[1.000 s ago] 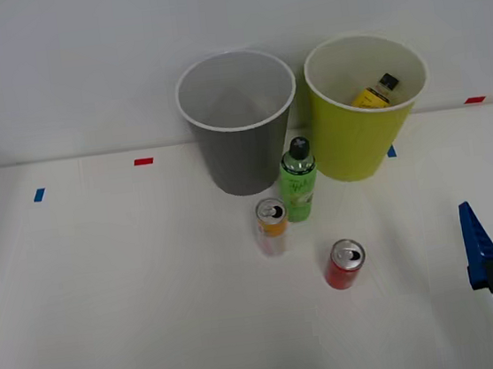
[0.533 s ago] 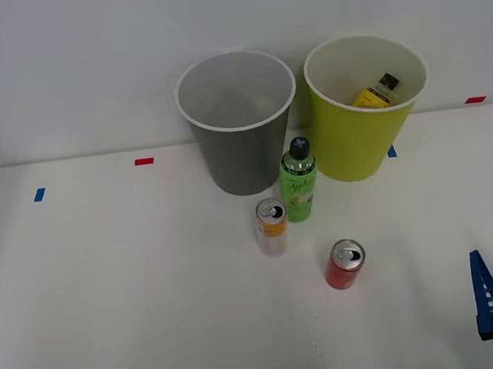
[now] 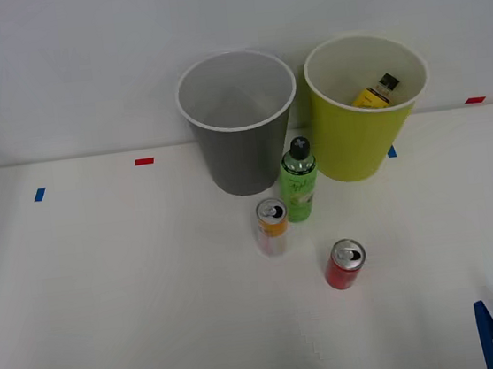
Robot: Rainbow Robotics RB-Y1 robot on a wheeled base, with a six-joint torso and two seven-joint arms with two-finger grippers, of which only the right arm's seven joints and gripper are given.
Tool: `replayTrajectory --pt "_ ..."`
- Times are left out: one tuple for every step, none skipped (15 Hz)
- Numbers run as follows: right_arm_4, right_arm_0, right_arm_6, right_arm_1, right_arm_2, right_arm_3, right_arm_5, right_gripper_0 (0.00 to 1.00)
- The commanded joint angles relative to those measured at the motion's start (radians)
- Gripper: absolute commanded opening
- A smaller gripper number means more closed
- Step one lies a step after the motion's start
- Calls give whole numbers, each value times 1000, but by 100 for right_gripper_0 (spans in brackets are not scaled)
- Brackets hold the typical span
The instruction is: Put cans in the gray bin, plastic bottles in the light green bin
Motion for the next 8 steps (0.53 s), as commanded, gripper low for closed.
replayTrajectory --pt "14 55 -19 10 -1 -1 -33 100" --pt "14 69 -31 -2 -5 -1 -48 100" --pt "14 78 -37 -13 -9 0 -50 100" --pt "18 81 -43 -21 -17 0 -48 100" --pt "22 81 -52 -28 -23 0 -48 100" --pt "22 82 -65 -41 -20 0 -47 100" --pt "33 82 -100 -51 -20 0 -47 100" --pt "39 84 -131 -57 -23 0 -48 100"
